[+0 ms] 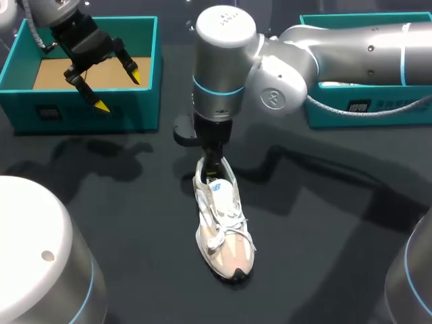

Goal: Take the shoe out of the shoebox, open the shoe tongue, remove and reinsert the insole, then place the shoe into the shoebox

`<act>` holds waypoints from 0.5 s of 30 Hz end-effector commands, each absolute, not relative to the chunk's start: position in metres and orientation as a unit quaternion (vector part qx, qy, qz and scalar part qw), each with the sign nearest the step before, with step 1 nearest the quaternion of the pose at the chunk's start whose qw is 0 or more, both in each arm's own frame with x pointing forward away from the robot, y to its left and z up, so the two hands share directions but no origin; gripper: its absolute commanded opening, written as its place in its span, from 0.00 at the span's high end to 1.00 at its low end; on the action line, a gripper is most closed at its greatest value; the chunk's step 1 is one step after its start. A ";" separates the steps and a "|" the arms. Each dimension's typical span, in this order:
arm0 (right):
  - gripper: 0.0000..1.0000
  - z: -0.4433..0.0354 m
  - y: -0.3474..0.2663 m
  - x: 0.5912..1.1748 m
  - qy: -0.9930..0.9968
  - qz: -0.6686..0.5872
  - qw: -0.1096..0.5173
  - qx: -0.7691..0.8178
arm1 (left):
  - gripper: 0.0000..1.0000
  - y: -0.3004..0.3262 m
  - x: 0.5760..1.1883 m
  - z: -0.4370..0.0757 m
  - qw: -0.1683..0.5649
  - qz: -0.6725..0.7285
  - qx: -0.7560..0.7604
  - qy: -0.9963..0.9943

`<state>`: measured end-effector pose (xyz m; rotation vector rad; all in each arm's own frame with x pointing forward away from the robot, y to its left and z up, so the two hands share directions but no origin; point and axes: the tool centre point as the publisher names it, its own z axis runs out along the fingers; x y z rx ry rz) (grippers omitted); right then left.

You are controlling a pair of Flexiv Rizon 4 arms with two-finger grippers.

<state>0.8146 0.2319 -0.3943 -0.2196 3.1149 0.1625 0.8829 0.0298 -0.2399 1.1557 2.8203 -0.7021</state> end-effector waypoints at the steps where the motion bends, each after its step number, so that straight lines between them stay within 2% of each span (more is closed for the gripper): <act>1: 0.50 -0.396 0.235 0.814 0.997 0.047 0.008 -0.068 | 0.00 0.030 0.883 -0.239 0.006 -0.223 0.370 0.902; 4: 0.53 -0.396 0.236 0.813 0.997 0.041 0.007 -0.065 | 0.00 0.030 0.883 -0.239 0.006 -0.223 0.370 0.902; 6: 0.63 -0.397 0.236 0.813 0.997 0.039 0.006 -0.064 | 0.00 0.030 0.883 -0.239 0.006 -0.223 0.370 0.902; 7: 0.77 -0.396 0.236 0.812 0.997 0.037 0.007 -0.063 | 0.00 0.030 0.883 -0.239 0.006 -0.223 0.370 0.902; 8: 1.00 -0.396 0.237 0.812 0.997 0.037 0.007 -0.062 | 0.00 0.030 0.883 -0.239 0.006 -0.223 0.370 0.902; 15: 1.00 -0.391 0.236 0.809 0.998 0.034 0.009 -0.057 | 0.00 0.030 0.883 -0.239 0.006 -0.223 0.370 0.902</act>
